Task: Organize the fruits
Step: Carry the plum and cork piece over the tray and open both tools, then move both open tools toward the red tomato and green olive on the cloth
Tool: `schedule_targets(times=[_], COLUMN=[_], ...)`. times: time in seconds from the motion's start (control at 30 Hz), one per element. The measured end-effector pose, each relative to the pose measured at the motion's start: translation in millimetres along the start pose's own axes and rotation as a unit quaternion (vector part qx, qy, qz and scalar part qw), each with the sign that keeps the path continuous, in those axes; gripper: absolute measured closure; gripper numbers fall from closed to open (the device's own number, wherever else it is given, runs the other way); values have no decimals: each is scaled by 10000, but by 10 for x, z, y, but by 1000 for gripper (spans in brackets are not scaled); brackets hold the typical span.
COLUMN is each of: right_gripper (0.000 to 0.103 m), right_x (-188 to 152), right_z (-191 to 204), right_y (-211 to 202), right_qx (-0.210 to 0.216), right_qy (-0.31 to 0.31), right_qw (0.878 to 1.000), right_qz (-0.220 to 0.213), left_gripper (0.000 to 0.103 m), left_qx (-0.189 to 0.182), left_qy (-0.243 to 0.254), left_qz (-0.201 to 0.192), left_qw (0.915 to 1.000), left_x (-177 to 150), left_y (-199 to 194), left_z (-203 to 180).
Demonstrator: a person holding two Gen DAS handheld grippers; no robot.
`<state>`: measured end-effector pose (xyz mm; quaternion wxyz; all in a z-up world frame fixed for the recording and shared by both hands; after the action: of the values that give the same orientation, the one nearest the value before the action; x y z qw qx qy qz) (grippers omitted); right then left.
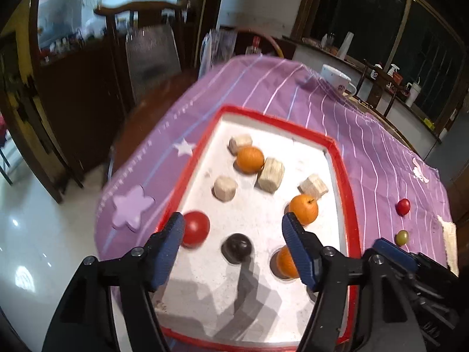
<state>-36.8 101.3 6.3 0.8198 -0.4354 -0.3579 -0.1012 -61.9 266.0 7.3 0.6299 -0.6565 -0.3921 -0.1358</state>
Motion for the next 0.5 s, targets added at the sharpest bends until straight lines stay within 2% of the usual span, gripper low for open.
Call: schedule_targets(times=[0.1, 0.2, 0.3, 0.5], right_gripper=[62, 61, 60, 58], right_x=[-33, -51, -61, -120], right_z=[-83, -113, -94, -104], right_y=[-173, -302, -391, -524], right_qx=[-61, -191, -314, -360], right_qy=[237, 259, 141, 59], right_qw=[9996, 9991, 9987, 9981], right_qz=[-144, -279, -386, -501], left_gripper=[26, 21, 19, 18], left_qx=[382, 762, 853, 823], left_qy=[298, 705, 955, 1213], left_qz=[-376, -770, -972, -1006], left_qw=[9981, 9916, 9870, 9841], left_x=[65, 121, 140, 78], left_y=[-201, -420, -578, -726], left_z=[-92, -221, -360, -575])
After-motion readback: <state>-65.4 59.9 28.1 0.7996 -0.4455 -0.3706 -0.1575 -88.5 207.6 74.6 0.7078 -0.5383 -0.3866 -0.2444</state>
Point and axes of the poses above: each gripper's, at about its wrist camera, not at the fingertips, and y roughly the way its jaws point, z to its left, x to its top, the point moved 8 cm from there along y, roughly the way its jaws point, and after that the axes turned 1 degree about -z, right-handed, at the moved point
